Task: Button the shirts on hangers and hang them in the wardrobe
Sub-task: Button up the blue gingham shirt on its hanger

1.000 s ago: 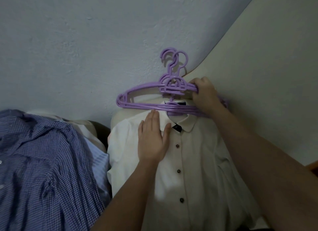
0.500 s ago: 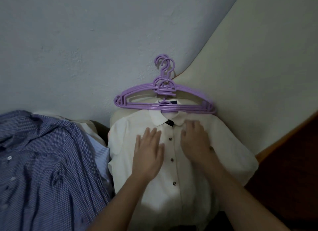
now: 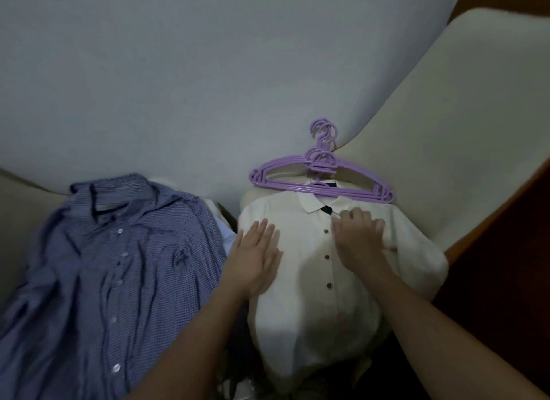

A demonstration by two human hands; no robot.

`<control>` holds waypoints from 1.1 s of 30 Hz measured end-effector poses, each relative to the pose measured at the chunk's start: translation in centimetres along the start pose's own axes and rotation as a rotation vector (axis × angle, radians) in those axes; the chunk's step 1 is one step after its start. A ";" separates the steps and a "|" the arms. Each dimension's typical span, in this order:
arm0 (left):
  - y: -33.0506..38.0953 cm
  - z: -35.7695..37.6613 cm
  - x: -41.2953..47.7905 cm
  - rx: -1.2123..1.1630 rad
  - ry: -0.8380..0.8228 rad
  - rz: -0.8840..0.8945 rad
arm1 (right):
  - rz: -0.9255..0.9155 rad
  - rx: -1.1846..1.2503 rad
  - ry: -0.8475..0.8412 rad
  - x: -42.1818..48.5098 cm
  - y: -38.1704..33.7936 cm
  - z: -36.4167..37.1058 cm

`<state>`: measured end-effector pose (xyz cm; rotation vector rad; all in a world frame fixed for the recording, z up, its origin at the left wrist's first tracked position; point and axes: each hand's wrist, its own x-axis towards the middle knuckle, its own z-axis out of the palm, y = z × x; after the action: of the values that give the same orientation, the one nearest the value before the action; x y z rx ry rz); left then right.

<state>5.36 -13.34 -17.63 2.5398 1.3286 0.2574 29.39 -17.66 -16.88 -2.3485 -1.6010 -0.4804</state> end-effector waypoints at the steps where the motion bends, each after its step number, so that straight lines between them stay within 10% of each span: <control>1: -1.2 -0.9 -1.0 -0.034 0.067 -0.033 | -0.075 -0.002 0.061 0.0 -2.0 -0.3; 9: -12.8 -5.7 -9.9 0.013 0.400 -0.366 | -0.544 0.395 -0.166 -1.5 -21.0 -3.4; 17: -20.8 -6.3 -12.8 -0.073 0.474 -0.628 | -0.593 0.580 -0.289 -0.6 -32.2 1.1; 27: -24.0 -2.4 -8.6 0.016 0.266 -0.811 | -0.143 0.391 0.150 7.6 -28.3 7.6; 33: -23.8 -1.2 -8.4 0.133 0.320 -0.824 | 0.116 0.025 0.116 10.9 -21.0 12.2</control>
<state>-18.23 -7.08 -24.19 1.8572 2.4324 0.4125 14.99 3.93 -23.02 -2.3334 -1.4037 -0.5572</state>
